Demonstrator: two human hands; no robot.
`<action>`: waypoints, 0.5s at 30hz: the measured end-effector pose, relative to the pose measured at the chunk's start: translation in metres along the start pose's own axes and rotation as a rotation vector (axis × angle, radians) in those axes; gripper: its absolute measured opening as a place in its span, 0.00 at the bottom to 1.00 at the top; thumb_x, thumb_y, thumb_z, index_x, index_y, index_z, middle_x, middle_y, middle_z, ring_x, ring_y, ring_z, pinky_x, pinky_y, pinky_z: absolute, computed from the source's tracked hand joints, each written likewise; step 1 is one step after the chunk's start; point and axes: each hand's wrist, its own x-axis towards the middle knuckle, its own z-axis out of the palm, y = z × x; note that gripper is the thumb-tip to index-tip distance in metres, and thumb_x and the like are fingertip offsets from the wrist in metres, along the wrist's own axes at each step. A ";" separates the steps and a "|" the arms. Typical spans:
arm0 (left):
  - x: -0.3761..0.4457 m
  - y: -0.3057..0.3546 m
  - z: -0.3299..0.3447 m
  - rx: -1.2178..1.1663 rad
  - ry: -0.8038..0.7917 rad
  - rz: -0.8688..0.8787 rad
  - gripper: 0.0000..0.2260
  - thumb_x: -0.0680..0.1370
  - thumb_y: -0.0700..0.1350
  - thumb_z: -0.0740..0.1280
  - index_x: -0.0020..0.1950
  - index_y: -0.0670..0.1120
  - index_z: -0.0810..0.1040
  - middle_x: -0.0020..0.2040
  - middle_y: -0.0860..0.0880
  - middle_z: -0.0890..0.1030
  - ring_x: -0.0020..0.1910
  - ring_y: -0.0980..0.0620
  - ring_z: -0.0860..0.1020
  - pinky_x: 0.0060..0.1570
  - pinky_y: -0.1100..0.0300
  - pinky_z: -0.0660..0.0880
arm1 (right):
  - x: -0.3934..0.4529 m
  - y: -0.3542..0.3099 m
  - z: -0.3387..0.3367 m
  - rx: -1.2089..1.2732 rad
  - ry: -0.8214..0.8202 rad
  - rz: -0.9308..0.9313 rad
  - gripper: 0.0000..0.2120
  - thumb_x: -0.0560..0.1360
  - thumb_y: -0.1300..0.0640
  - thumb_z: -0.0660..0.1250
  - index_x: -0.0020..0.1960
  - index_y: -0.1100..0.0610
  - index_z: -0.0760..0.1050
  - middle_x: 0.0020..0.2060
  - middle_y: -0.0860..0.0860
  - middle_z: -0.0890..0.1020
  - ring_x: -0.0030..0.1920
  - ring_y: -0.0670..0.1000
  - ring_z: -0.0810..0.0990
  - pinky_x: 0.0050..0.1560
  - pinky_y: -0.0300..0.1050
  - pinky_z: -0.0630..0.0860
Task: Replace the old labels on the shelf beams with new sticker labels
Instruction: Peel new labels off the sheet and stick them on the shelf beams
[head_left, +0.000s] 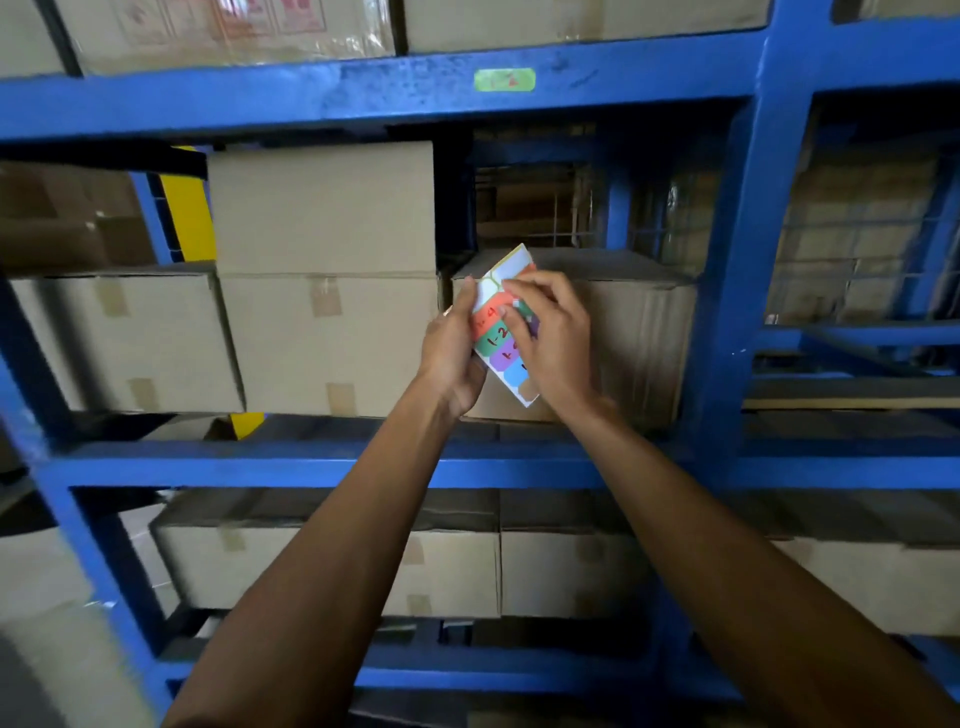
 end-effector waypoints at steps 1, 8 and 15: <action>0.001 0.001 -0.007 0.000 0.016 0.000 0.14 0.82 0.53 0.63 0.50 0.44 0.81 0.41 0.46 0.85 0.40 0.49 0.83 0.49 0.51 0.81 | -0.001 -0.004 0.005 0.000 0.003 -0.001 0.13 0.75 0.61 0.70 0.60 0.60 0.79 0.56 0.55 0.78 0.55 0.48 0.78 0.54 0.38 0.77; 0.004 0.008 -0.043 0.001 0.079 0.046 0.15 0.84 0.51 0.60 0.48 0.43 0.81 0.36 0.48 0.86 0.35 0.51 0.85 0.36 0.58 0.82 | -0.003 -0.031 0.031 0.053 -0.014 0.052 0.11 0.75 0.62 0.70 0.57 0.61 0.81 0.54 0.54 0.79 0.53 0.41 0.74 0.53 0.25 0.69; 0.003 0.013 -0.050 0.014 0.090 0.076 0.15 0.84 0.50 0.60 0.50 0.42 0.81 0.36 0.47 0.85 0.34 0.52 0.84 0.34 0.60 0.81 | 0.000 -0.036 0.041 0.065 -0.030 0.064 0.08 0.73 0.63 0.71 0.52 0.61 0.81 0.53 0.55 0.78 0.51 0.45 0.76 0.51 0.23 0.69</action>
